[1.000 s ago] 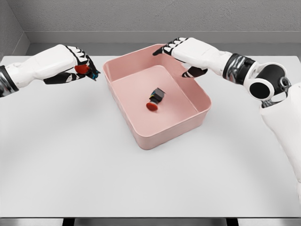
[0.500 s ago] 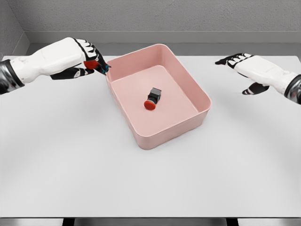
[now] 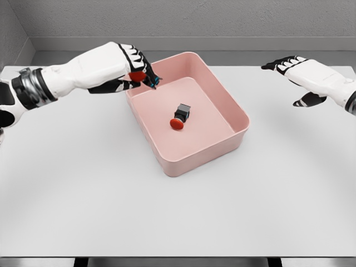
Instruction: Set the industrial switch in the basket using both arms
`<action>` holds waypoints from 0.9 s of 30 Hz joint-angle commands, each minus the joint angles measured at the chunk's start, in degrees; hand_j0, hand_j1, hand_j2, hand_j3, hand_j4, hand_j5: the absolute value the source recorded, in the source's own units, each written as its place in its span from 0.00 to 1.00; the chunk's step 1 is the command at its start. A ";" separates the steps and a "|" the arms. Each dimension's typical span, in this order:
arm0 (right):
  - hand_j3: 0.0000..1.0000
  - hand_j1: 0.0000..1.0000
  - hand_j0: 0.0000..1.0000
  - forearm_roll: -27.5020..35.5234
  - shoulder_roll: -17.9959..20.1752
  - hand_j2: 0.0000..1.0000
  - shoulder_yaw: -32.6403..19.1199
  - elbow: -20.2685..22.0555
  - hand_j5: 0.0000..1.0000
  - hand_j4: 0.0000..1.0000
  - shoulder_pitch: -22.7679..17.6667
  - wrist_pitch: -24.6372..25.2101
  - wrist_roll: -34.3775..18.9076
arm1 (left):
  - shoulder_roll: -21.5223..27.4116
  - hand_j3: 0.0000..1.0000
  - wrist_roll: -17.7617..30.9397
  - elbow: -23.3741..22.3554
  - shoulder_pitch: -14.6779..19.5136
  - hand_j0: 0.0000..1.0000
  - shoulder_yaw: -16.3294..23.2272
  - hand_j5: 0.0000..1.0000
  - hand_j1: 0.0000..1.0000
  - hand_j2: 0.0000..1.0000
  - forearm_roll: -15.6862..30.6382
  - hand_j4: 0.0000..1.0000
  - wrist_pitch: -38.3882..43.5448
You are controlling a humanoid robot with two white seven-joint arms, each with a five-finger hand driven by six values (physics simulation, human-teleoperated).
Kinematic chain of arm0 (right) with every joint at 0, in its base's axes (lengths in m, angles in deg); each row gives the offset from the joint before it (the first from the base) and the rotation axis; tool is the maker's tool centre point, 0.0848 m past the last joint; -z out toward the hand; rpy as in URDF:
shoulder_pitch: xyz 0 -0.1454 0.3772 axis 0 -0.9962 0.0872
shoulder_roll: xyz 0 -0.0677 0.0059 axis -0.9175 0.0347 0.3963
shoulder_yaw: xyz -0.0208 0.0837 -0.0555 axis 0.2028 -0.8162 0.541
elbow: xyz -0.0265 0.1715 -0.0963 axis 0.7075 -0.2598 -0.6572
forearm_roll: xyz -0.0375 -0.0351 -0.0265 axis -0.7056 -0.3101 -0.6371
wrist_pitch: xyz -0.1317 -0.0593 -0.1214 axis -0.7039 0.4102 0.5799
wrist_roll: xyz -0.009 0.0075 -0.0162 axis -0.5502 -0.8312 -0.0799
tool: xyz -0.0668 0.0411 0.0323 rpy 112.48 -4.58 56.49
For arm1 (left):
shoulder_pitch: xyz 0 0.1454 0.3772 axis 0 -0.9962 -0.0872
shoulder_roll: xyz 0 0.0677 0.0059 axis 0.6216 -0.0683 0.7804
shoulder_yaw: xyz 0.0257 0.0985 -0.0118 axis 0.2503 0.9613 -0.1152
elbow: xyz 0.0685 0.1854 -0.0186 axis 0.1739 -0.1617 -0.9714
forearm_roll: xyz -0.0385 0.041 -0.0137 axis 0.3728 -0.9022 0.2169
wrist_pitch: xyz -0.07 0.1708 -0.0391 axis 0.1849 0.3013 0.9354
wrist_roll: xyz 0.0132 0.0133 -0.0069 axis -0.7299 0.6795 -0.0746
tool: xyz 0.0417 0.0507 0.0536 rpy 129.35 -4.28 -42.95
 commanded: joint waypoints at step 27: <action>1.00 1.00 1.00 0.23 0.49 1.00 -0.05 0.28 1.00 1.00 0.09 0.04 0.03 | -8.54 1.00 1.27 -0.28 3.60 1.00 2.97 1.00 1.00 1.00 -1.45 1.00 0.10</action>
